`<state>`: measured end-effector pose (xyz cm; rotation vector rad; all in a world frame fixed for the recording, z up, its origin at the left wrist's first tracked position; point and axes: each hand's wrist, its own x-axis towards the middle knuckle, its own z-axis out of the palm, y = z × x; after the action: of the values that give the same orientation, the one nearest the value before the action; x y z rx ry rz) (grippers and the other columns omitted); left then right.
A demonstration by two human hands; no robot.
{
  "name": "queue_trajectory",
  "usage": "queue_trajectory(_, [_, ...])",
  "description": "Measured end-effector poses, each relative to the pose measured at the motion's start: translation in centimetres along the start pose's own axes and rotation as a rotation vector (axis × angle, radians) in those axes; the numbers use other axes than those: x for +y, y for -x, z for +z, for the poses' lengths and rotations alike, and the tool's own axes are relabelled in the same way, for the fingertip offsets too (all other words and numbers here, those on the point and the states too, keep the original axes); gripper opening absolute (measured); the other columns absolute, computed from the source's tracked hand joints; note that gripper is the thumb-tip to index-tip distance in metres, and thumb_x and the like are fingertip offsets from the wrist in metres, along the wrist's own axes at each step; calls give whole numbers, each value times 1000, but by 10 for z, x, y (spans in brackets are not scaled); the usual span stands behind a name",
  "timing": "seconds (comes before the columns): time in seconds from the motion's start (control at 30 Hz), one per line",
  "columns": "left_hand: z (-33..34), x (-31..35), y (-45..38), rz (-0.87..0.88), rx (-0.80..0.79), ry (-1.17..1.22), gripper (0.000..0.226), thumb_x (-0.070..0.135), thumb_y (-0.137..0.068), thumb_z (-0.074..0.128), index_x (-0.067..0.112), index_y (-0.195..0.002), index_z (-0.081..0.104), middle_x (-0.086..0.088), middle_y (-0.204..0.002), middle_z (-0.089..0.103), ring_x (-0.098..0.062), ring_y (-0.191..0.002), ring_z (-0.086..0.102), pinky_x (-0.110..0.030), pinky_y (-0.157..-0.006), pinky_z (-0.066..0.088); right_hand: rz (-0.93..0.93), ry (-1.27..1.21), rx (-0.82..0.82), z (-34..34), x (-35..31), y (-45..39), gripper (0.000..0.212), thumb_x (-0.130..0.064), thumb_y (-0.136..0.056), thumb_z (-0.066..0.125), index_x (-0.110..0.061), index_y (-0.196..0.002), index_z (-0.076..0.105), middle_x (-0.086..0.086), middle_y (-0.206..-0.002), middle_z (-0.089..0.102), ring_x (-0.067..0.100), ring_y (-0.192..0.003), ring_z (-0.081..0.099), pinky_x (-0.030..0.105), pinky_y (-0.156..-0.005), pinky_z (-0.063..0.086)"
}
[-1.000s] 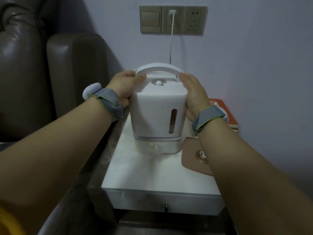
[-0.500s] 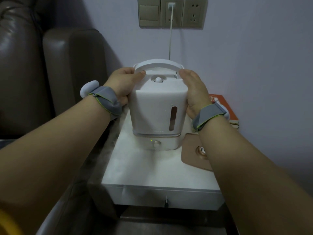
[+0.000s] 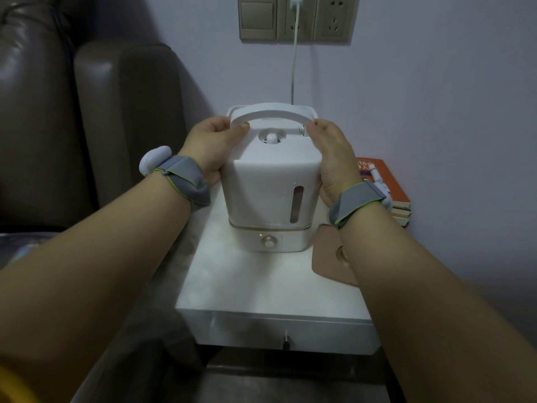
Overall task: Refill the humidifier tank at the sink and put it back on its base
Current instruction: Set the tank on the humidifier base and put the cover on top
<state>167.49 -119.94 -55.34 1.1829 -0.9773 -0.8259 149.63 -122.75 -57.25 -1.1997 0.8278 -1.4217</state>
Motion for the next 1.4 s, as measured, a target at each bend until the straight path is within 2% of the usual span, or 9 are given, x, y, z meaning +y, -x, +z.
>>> queue_trajectory(0.27, [-1, 5, -2, -14, -12, -35, 10, 14, -88, 68, 14, -78, 66, -3, -70, 65, -13, -55, 60, -22, -53, 51, 19, 0, 21, 2, -3, -1, 6, -27, -90, 59, -24, -90, 64, -5, -79, 66, 10, -67, 61, 24, -60, 51])
queue_trajectory(0.63, [-1, 7, -5, -30, 1, -56, 12, 14, -88, 68, 14, -76, 65, -4, -70, 65, -14, -54, 60, -23, -54, 51, 31, 11, 12, 3, -2, -4, 8, -29, -89, 59, -25, -85, 64, -4, -80, 66, 14, -72, 61, 28, -66, 52])
queue_trajectory(0.8, [2, 4, -5, -28, -9, -19, 14, 11, -89, 66, 12, -75, 63, 2, -55, 65, -10, -46, 58, -21, -49, 49, 35, -1, 13, 1, 0, -6, 7, -28, -89, 60, -24, -85, 64, -6, -78, 66, 10, -67, 61, 24, -60, 50])
queue_trajectory(0.9, [2, 3, -4, -32, -6, -9, 15, 11, -90, 65, 11, -75, 63, 4, -51, 64, -8, -44, 58, -19, -46, 49, 51, -3, 8, 1, 3, -6, 5, -28, -89, 60, -25, -87, 65, -3, -82, 67, 14, -71, 62, 27, -62, 51])
queue_trajectory(0.97, [1, 2, -3, -36, -5, -8, 15, 10, -90, 65, 11, -75, 63, 4, -52, 64, -8, -43, 58, -19, -46, 49, 56, -1, -2, 1, 5, -7, 7, -24, -88, 59, -25, -91, 66, 0, -87, 68, 16, -75, 63, 28, -63, 52])
queue_trajectory(1.07, [1, 3, -6, -32, 1, -19, 13, 10, -89, 66, 11, -76, 64, -4, -65, 65, -11, -48, 59, -21, -49, 50, 47, 28, 10, 1, 3, -10, 17, -13, -88, 55, -23, -96, 66, 1, -89, 68, 16, -74, 62, 26, -62, 52])
queue_trajectory(1.2, [3, 3, -9, -26, -9, -48, 11, 12, -88, 67, 12, -78, 65, -7, -72, 65, -14, -53, 59, -24, -53, 51, 49, 60, 25, -1, 5, -13, 22, -8, -85, 53, -23, -95, 65, 1, -88, 66, 19, -75, 61, 28, -64, 50])
queue_trajectory(1.3, [4, 2, -9, -17, -16, -51, 9, 11, -88, 67, 11, -79, 65, -6, -70, 65, -12, -51, 60, -22, -52, 51, 64, 40, 30, -3, 6, -12, 23, -7, -86, 52, -24, -94, 64, -1, -85, 65, 17, -73, 61, 27, -62, 50])
queue_trajectory(1.4, [4, 2, -10, -9, -12, -39, 11, 10, -88, 67, 12, -77, 65, 2, -56, 66, -9, -47, 60, -20, -49, 51, 60, 27, 30, -3, 6, -12, 24, -6, -85, 52, -23, -96, 64, -1, -84, 66, 17, -72, 61, 26, -59, 50])
